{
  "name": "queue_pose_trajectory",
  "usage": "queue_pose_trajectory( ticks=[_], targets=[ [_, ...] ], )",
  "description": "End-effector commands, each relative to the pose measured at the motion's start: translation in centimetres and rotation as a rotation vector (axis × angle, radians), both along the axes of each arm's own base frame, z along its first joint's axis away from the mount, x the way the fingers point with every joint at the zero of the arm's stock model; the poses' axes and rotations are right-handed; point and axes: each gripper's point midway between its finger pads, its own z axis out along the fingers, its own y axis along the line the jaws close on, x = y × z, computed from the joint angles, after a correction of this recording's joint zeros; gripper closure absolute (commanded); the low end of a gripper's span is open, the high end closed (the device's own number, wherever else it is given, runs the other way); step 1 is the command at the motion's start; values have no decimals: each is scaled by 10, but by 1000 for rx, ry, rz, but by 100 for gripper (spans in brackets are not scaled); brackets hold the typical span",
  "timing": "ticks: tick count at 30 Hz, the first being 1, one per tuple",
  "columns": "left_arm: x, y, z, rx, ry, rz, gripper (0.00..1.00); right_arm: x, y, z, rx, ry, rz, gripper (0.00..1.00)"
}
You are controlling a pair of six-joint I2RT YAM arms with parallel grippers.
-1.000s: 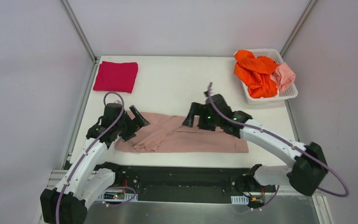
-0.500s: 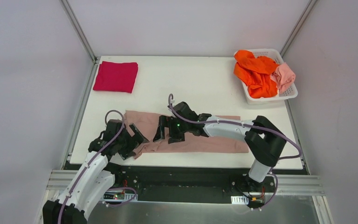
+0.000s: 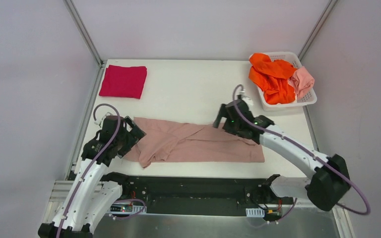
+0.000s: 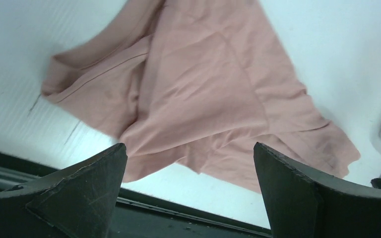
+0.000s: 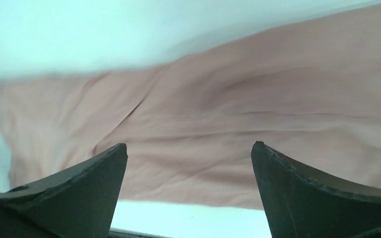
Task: Fold and stack the t-shirts
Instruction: Fold the other side of the tshirt into a rectangle
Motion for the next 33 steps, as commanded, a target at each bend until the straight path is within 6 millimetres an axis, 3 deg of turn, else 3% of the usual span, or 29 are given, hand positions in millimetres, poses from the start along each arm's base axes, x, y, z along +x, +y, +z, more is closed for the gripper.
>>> queue_pose_trajectory(
  ticks=[1, 3, 6, 10, 14, 18, 24, 30, 33],
  targets=[
    [46, -29, 19, -44, -84, -149, 1, 4, -120, -9, -172, 40, -380, 0],
    [66, -47, 12, -91, -81, -208, 1, 1, -148, -14, -150, 99, -482, 1],
    [90, -57, -6, -97, -39, -240, 1, -2, -177, -22, -120, 143, -598, 4],
    [105, -68, -37, -119, 18, -270, 1, -5, -200, -35, -33, 194, -730, 16],
    [105, -58, -68, -68, 90, -243, 1, 6, -193, -49, 121, 218, -750, 32],
    [100, -50, -88, -31, 143, -226, 1, 9, -184, -62, 160, 286, -736, 44],
    [96, -42, -101, -8, 181, -210, 1, 1, -182, -77, 159, 348, -744, 47],
    [95, -36, -104, 15, 186, -200, 1, -14, -206, -76, 13, 350, -786, 46],
    [95, -35, -105, 18, 190, -200, 1, -19, -204, -80, 18, 358, -775, 47]
  ],
)
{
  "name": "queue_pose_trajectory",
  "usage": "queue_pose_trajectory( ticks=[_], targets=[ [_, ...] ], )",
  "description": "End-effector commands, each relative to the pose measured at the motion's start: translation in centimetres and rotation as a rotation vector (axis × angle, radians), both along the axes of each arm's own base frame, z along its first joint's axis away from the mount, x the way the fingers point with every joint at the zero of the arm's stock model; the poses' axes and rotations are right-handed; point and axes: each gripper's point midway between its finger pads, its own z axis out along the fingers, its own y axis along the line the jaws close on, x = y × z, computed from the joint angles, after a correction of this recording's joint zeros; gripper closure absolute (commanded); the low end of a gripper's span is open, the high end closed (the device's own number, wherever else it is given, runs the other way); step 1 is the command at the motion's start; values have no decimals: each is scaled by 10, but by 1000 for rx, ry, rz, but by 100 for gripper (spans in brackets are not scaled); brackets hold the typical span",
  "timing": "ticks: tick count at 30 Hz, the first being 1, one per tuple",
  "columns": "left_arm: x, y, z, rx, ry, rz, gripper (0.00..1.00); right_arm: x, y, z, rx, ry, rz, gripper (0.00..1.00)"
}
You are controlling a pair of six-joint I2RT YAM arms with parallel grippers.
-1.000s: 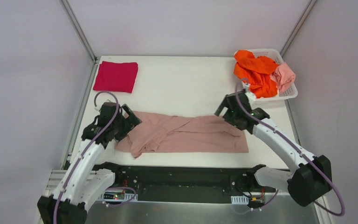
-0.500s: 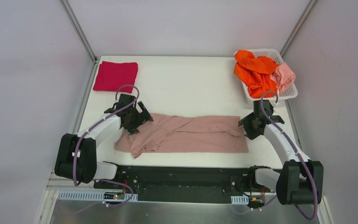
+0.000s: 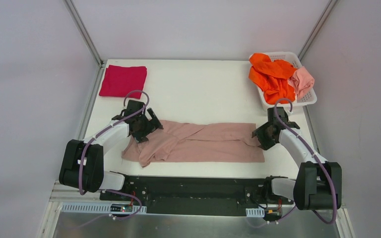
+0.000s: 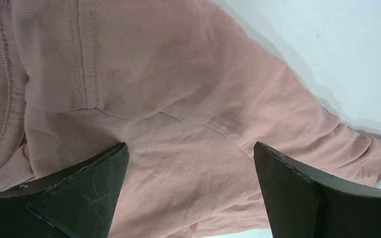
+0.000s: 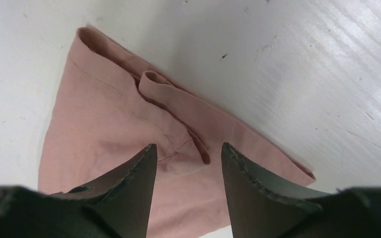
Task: Fold and stack the t-shirts
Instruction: Fold the other side of the tshirt into a rectangle
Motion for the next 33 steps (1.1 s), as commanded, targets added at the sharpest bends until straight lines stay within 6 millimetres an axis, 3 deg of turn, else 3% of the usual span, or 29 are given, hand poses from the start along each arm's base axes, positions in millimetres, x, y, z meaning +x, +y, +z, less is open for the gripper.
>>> queue_pose_trajectory(
  ticks=[1, 7, 10, 14, 16, 25, 27, 33],
  targets=[
    [-3, 16, -17, 72, 24, 9, 1, -9, -5, 1, -22, 15, 2, 48],
    [-2, 17, -18, 78, 30, 9, 1, 5, 19, 0, 104, -44, 48, 55],
    [-1, 18, -20, 79, 34, 15, 1, 3, 18, -4, 96, -18, 51, 58],
    [0, 18, -21, 80, 40, 14, 1, 7, 14, 2, 71, -54, 47, 84],
    [0, 20, -22, 86, 42, 18, 1, 11, 2, 9, 6, -65, 40, 99],
    [-1, 30, -25, 107, 49, 38, 1, 37, 5, 52, -34, -196, 189, 100],
    [-2, 32, -26, 109, 52, 42, 1, 37, -2, 57, -84, -216, 213, 100],
    [-3, 37, -30, 116, 65, 57, 1, 14, -28, 30, -207, -97, 194, 100]
  ],
)
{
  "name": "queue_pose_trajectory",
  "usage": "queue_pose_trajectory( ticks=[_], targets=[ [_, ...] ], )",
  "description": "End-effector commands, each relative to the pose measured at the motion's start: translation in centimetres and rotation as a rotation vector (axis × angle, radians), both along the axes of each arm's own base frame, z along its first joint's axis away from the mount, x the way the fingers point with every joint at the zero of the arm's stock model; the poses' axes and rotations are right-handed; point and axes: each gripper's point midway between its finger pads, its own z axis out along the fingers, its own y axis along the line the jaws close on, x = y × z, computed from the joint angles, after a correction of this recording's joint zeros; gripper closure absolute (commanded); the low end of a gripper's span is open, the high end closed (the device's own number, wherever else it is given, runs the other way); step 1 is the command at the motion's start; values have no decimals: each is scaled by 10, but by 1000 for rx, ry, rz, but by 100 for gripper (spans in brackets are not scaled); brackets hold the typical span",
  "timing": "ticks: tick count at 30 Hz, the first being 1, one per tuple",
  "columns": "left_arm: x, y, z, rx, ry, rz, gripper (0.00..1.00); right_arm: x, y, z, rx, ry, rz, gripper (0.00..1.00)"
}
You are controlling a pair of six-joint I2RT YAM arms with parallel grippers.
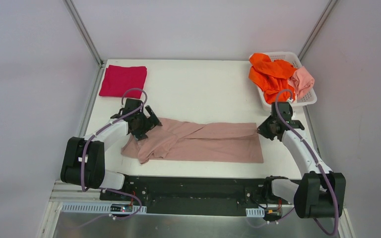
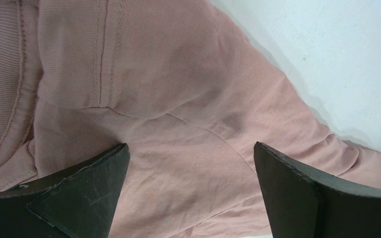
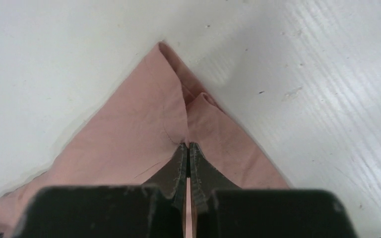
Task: Fold and stack the t-shirts
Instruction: Fold the other side of the tshirt into a rectangle, then rotate the tshirt 90 degrees
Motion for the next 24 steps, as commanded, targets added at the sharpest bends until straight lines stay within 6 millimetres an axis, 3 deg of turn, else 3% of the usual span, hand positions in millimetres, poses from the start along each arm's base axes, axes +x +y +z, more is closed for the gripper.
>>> queue_pose_trajectory(
  ticks=[1, 5, 8, 11, 17, 18, 19, 21, 24],
  targets=[
    [-17, 26, -29, 111, 87, 22, 1, -17, -26, -18, -140, 85, -20, 100],
    [-17, 26, -30, 108, 91, 21, 1, -19, -34, -33, -180, 125, -52, 100],
    [-16, 24, -30, 98, 94, 15, 1, -15, -33, -36, -175, 141, -45, 92],
    [-16, 22, -30, 89, 97, 1, 1, -13, -30, -35, -156, 128, -48, 51],
    [-15, 20, -26, 79, 86, -4, 1, -15, -33, 2, -162, 39, -70, 17],
    [-14, 19, -26, 76, 86, -2, 1, -14, -27, 10, -135, 4, -53, 4],
    [-12, 18, -25, 70, 87, -4, 1, -11, -17, 17, -96, -36, -25, 1],
    [-6, 14, -24, 54, 90, -3, 1, -5, 10, 30, 1, -120, 62, 0],
    [12, 8, -27, 25, 97, 7, 1, 1, 69, 38, 174, -217, 263, 0]
  ],
)
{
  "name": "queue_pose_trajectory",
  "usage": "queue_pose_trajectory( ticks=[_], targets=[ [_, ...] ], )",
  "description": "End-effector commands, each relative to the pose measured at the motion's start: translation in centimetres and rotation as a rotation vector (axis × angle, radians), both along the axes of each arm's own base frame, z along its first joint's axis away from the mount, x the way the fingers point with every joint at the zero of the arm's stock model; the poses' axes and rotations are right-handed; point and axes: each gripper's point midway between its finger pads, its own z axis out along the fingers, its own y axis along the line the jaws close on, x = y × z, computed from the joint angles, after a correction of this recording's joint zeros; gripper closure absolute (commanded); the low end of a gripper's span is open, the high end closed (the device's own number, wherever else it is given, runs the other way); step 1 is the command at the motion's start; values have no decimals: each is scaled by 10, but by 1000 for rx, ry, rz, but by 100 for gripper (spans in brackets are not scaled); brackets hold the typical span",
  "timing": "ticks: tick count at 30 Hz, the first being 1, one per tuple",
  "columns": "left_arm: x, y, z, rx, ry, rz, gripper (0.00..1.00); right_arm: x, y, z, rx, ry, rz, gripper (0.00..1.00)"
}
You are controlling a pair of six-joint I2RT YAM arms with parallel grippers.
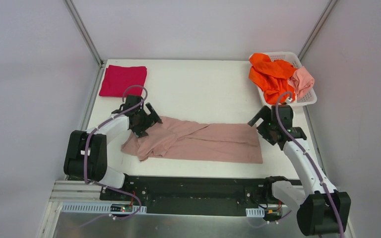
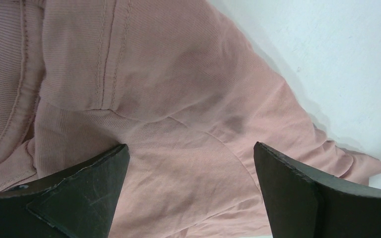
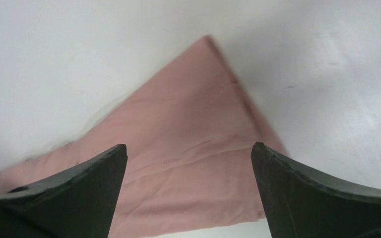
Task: Fold and stack the t-shirts
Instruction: Rotate the tshirt 90 degrees
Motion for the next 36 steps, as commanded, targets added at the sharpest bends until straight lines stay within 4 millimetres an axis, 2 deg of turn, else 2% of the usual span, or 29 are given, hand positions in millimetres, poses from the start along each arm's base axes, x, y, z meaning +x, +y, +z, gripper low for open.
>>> queue_pose_trajectory(
  ticks=[1, 3, 7, 10, 12, 14, 15, 17, 18, 23, 26, 28, 31, 33, 36],
  targets=[
    [11, 6, -27, 29, 81, 10, 1, 14, 84, 21, 228, -140, 296, 0],
    [36, 0, -24, 15, 60, 4, 1, 15, 103, 9, 217, -109, 367, 0],
    [94, -12, -21, -3, 22, -22, 0, 23, 114, -19, 194, -17, 377, 0],
    [141, -41, -15, -108, -9, -96, 0, 13, 118, -36, 210, 37, 387, 0],
    [172, -59, -12, -138, -43, -128, 0, 3, 110, -51, 176, 81, 364, 0],
    [199, -79, -9, -176, -74, -169, 0, -17, 107, -66, 164, 159, 361, 0],
    [212, -90, -15, -198, -79, -193, 0, -29, 109, -71, 166, 194, 375, 1],
    [242, -114, -10, -230, -130, -229, 0, -57, 120, -78, 166, 257, 440, 0],
    [262, -129, 0, -255, -178, -251, 0, -73, 130, -79, 181, 286, 481, 0],
    [332, -188, 7, -449, -288, -239, 0, -160, 186, -77, 340, 425, 778, 0],
    [363, -206, 12, -560, -397, -151, 0, -189, 224, -69, 406, 440, 991, 0],
    [376, -211, 15, -598, -477, -80, 0, -194, 255, -62, 448, 401, 1114, 0],
    [387, -213, 16, -561, -529, -5, 0, -193, 295, -51, 474, 343, 1265, 1],
    [395, -214, 24, -557, -574, 31, 0, -197, 311, -48, 483, 346, 1323, 0],
    [405, -207, 33, -542, -637, 79, 0, -206, 321, -50, 469, 376, 1363, 0]
  ],
)
